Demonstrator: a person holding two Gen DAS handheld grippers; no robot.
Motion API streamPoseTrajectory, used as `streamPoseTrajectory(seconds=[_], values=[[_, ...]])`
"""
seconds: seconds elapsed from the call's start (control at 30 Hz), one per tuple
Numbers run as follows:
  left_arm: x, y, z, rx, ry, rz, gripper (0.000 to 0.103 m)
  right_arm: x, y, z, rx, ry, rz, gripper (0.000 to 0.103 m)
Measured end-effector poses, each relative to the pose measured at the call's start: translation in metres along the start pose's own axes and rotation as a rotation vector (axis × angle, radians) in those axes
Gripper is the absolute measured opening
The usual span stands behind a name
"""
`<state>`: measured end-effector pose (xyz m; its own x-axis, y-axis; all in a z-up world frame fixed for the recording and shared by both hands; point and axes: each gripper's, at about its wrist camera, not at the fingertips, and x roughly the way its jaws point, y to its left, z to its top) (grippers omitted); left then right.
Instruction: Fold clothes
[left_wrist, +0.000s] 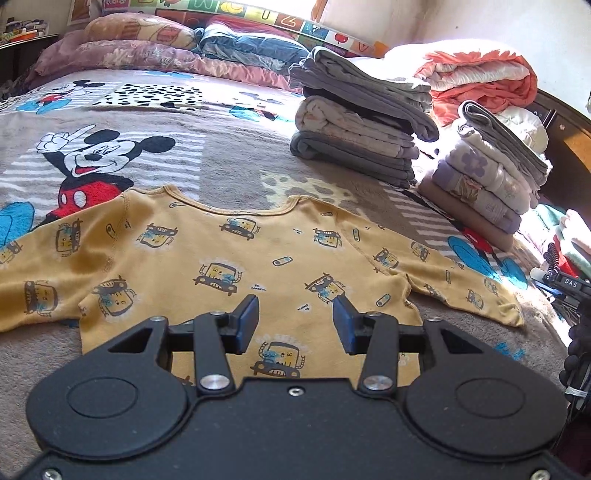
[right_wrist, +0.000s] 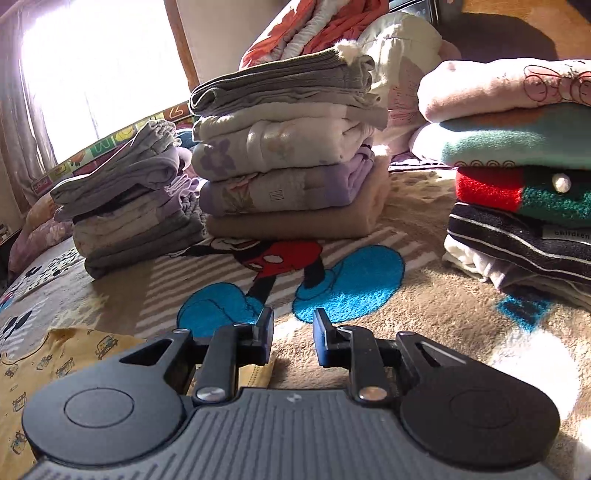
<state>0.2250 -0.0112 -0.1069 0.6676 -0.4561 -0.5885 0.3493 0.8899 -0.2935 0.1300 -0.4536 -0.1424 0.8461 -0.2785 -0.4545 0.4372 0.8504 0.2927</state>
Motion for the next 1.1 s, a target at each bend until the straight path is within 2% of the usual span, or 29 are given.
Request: streamPoseTrajectory(seconds=[0.1, 0.2, 0.27, 0.4, 0.43, 0.57, 0.67, 0.77, 0.87, 1.0, 1.1], values=[[-0.003, -0.001, 0.000, -0.008, -0.006, -0.009, 0.045, -0.006, 0.008, -0.001, -0.047, -0.015, 0.072, 0.025], [-0.005, 0.003, -0.001, -0.029, -0.012, -0.012, 0.046, 0.002, 0.041, -0.016, -0.216, 0.117, 0.168, 0.024], [-0.009, 0.007, 0.000, -0.055, -0.026, -0.005, 0.047, 0.012, 0.053, -0.030, -0.304, 0.207, 0.120, 0.025], [-0.031, 0.027, 0.005, -0.151, -0.098, 0.033, 0.051, 0.000, 0.055, -0.028, -0.321, 0.117, 0.042, 0.026], [-0.040, 0.035, 0.007, -0.176, -0.131, 0.062, 0.051, -0.004, 0.054, -0.027, -0.315, 0.092, 0.026, 0.032], [-0.084, 0.079, 0.010, -0.334, -0.248, 0.162, 0.051, -0.028, 0.052, -0.022, -0.269, -0.028, 0.064, 0.038], [-0.109, 0.115, 0.002, -0.468, -0.299, 0.229, 0.051, -0.040, 0.064, -0.023, -0.272, -0.063, 0.114, 0.039], [-0.133, 0.155, -0.015, -0.614, -0.339, 0.307, 0.051, -0.045, 0.083, -0.031, -0.304, -0.064, 0.158, 0.040], [-0.152, 0.189, -0.034, -0.720, -0.367, 0.389, 0.051, -0.046, 0.101, -0.039, -0.347, -0.054, 0.191, 0.040], [-0.174, 0.228, -0.056, -0.837, -0.408, 0.415, 0.051, -0.050, 0.123, -0.049, -0.404, -0.044, 0.243, 0.040], [-0.180, 0.247, -0.064, -0.884, -0.418, 0.396, 0.050, -0.052, 0.146, -0.050, -0.437, -0.022, 0.304, 0.040]])
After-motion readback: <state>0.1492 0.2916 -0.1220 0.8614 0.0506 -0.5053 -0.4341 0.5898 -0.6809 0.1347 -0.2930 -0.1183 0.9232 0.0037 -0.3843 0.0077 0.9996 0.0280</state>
